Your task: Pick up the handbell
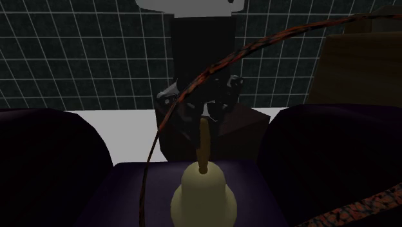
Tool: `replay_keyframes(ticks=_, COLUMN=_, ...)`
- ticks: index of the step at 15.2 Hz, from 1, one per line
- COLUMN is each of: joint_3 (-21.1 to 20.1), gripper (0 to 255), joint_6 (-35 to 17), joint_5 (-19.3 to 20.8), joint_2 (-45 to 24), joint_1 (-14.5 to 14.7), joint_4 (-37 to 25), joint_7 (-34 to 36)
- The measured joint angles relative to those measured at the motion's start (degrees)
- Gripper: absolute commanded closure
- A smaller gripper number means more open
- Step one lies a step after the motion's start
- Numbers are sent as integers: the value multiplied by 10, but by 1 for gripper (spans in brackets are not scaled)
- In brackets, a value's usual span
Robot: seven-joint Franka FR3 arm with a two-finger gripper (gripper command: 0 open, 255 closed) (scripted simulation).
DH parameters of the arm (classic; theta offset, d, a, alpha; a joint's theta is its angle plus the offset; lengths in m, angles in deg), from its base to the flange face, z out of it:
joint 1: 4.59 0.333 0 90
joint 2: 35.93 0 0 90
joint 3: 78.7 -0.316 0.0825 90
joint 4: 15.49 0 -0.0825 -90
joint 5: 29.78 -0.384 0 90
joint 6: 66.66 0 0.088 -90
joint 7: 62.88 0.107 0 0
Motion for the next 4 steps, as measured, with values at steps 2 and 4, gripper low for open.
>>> replay_keyframes(ticks=2, joint_3=1, gripper=255, joint_6=14, joint_5=2, joint_2=3, joint_1=0, joint_4=-12, joint_7=2)
replay_keyframes(ticks=4, joint_3=1, gripper=255, joint_6=26, joint_5=3, joint_2=5, joint_1=0, joint_4=-21, joint_7=4)
